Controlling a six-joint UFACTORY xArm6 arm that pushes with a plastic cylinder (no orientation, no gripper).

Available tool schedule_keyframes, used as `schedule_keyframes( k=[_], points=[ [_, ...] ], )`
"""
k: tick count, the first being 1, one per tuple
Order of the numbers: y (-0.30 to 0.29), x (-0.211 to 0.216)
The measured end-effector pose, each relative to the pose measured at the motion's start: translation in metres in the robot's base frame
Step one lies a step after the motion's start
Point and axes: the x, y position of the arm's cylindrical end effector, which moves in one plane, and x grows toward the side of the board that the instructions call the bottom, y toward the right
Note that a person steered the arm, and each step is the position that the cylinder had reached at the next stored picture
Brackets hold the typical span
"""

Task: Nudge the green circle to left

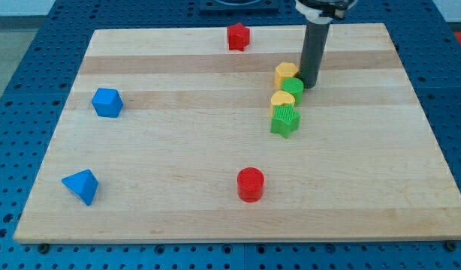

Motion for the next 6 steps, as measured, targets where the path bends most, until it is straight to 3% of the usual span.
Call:
schedule_keyframes(
  k=[2, 6],
  points=[
    [0.025, 0.028],
    [-0.013, 0.034]
  ],
)
